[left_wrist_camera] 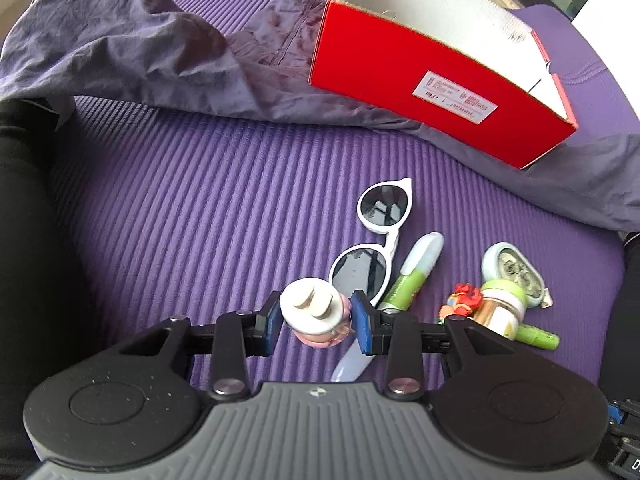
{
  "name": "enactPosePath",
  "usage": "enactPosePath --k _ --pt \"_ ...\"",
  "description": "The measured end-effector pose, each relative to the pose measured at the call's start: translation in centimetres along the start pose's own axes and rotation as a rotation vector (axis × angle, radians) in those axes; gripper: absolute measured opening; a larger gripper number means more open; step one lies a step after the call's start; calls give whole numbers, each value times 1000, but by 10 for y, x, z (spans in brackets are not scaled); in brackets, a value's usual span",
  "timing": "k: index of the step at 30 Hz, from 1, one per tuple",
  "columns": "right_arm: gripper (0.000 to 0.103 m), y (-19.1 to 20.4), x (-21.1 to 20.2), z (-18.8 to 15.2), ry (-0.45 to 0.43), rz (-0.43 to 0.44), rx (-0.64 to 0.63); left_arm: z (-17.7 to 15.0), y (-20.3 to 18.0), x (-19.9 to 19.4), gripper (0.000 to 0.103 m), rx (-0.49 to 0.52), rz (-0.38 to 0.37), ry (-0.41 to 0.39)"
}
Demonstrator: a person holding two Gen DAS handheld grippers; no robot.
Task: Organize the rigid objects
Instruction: 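Carry the pig figurine and yellow box over the red shoebox with both tools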
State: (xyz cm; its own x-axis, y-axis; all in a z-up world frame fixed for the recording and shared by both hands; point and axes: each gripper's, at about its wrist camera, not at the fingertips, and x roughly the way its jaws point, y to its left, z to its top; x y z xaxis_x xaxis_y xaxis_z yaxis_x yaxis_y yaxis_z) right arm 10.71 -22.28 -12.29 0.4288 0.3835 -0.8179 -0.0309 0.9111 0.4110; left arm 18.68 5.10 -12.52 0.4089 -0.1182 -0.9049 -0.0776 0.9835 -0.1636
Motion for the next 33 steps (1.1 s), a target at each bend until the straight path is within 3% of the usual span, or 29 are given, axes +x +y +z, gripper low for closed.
enactPosePath --k 15,23,33 --pt "29 8 -35 28 -104 5 -2 17 -24 -47 35 29 -50 -80" --pt "29 17 -56 71 -202 -5 -43 44 -44 -62 35 73 -57 -123" --pt "29 31 -63 142 -304 -14 -75 106 -67 -74 35 138 -27 -197"
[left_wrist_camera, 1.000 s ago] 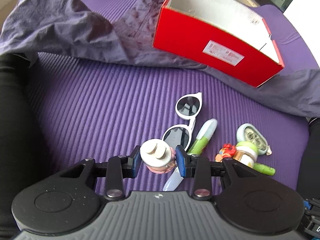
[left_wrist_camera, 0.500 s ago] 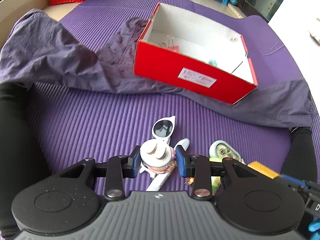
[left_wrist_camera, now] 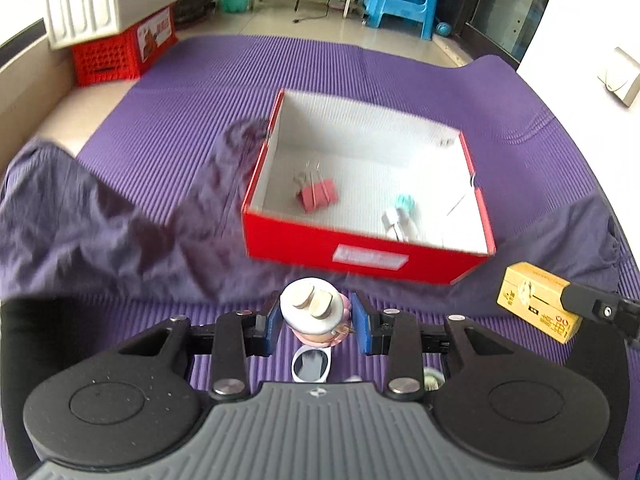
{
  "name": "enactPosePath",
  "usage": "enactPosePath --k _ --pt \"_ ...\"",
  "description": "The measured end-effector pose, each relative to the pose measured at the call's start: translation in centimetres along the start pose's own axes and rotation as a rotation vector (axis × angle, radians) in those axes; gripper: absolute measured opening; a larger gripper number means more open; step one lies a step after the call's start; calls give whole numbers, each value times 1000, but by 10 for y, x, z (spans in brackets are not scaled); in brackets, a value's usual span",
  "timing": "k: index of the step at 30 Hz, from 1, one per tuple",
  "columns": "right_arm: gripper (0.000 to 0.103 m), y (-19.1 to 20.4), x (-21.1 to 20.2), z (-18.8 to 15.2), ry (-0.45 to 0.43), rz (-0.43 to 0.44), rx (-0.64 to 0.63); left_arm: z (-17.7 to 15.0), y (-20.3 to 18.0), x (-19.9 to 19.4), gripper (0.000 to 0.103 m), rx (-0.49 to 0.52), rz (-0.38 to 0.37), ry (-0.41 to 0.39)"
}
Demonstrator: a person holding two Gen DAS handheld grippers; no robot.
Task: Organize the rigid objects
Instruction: 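Carry the pig figurine and yellow box over the red shoebox with both tools, then lower both tools into the box and open them to release the items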
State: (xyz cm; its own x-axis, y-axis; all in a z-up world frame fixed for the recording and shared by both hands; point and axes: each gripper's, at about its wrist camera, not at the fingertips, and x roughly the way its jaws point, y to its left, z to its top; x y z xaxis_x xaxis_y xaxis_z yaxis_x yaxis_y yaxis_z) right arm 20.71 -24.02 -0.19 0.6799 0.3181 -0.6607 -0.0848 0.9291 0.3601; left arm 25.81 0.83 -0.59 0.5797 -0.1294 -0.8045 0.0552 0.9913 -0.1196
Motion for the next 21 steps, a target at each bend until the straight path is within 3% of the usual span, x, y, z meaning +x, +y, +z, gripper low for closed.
enactPosePath --k 12,21 --pt "29 3 61 65 -52 -42 -27 67 -23 50 35 70 4 3" --pt "29 -10 136 93 4 -58 14 107 -29 111 35 66 6 33"
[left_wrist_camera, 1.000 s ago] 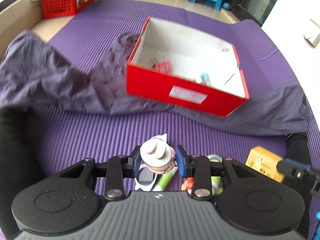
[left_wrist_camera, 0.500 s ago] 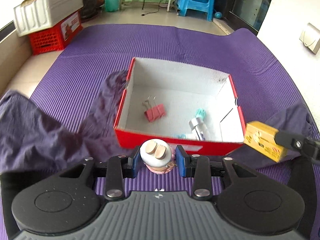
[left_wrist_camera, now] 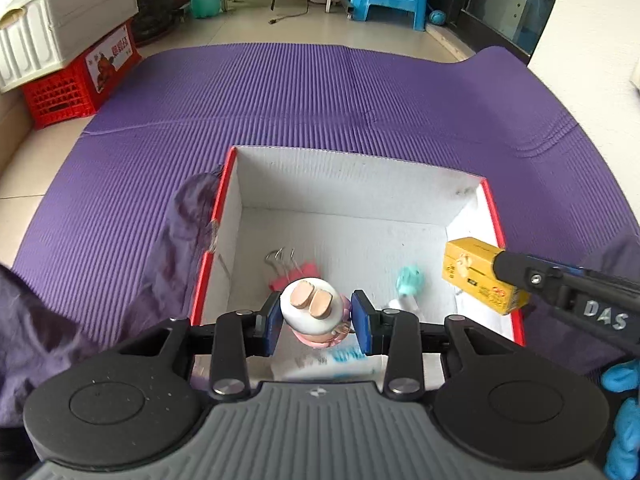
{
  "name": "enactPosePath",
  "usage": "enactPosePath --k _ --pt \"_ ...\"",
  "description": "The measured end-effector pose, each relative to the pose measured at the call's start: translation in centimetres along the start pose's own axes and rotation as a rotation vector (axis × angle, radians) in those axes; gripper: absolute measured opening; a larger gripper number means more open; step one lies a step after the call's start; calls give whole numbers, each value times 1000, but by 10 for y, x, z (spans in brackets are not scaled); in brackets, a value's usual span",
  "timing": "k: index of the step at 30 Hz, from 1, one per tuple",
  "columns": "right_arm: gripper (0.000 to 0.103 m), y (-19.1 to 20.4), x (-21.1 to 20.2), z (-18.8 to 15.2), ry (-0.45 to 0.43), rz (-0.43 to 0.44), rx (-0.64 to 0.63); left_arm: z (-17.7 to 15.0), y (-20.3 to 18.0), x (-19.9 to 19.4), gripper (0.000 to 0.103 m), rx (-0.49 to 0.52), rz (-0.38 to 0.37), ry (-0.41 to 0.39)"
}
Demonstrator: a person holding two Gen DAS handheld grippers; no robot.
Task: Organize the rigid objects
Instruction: 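Lower both tools into the box and open them to release the items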
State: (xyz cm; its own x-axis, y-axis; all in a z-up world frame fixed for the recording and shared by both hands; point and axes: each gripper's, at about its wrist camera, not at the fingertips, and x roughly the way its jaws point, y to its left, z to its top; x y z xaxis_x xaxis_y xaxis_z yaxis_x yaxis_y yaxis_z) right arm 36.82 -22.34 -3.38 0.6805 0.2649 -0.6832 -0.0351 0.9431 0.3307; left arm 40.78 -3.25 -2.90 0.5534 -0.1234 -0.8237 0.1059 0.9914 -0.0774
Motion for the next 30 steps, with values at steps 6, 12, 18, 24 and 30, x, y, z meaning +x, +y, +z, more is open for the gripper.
enactPosePath --k 6,12,18,24,30 --pt "29 -1 50 7 42 -20 -10 15 -2 46 35 -8 -28 39" --pt "29 -2 99 12 104 -47 -21 18 -9 86 35 -4 -42 71" --pt "29 -6 127 10 124 -81 -25 19 -9 110 35 -16 -38 86" --pt "29 -5 127 1 144 -79 -40 8 -8 124 35 -16 -23 126" --pt "29 0 125 -7 155 -98 -89 -4 -4 128 36 -11 -31 159"
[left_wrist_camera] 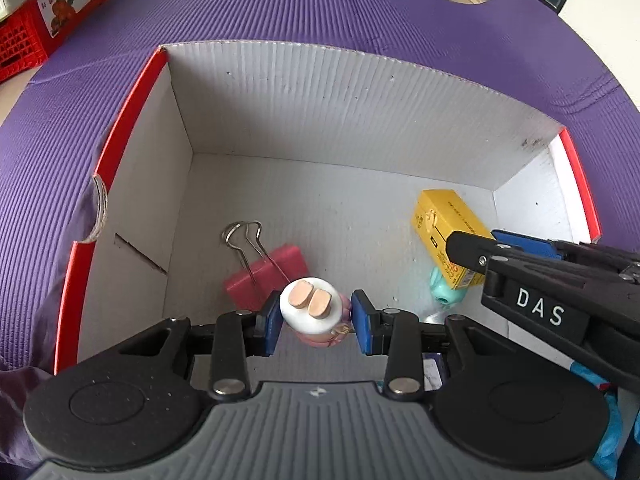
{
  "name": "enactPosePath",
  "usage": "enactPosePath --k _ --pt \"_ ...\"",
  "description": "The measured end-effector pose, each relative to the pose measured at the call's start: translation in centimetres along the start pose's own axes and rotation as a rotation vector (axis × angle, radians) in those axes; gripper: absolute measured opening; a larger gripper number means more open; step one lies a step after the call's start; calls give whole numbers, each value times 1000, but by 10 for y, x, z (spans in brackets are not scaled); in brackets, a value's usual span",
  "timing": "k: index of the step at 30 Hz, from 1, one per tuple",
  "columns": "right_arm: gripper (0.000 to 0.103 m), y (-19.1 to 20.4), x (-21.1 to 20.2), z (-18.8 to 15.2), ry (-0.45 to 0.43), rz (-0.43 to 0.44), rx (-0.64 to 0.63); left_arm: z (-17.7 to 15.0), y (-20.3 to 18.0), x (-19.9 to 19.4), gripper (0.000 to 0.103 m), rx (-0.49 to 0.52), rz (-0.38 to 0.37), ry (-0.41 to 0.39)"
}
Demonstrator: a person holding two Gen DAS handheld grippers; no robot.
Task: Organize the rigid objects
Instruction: 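Lower both tools into the box and open them to release the items, then withdraw both tools from the box back over the remaining items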
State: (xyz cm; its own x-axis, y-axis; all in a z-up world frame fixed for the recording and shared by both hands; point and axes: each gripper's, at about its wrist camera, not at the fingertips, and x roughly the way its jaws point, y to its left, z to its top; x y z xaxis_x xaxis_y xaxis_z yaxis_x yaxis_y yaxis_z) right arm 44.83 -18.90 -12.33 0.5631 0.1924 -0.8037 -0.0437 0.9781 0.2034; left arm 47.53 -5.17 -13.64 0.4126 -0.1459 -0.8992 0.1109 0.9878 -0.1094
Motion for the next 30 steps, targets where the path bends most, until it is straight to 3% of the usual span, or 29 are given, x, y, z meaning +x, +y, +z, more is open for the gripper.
enactPosePath --k 4,11,15,30 --pt "31 3 -1 0 31 13 -19 -2 4 0 37 -6 -4 13" --pt "37 -1 -17 -3 20 55 -5 -4 11 -7 55 -38 -11 4" --pt "50 0 -33 -6 3 64 -15 -10 12 -23 55 -33 -20 -13" --pt "57 8 -131 -35 -109 100 -36 -56 1 -128 56 5 -15 -143"
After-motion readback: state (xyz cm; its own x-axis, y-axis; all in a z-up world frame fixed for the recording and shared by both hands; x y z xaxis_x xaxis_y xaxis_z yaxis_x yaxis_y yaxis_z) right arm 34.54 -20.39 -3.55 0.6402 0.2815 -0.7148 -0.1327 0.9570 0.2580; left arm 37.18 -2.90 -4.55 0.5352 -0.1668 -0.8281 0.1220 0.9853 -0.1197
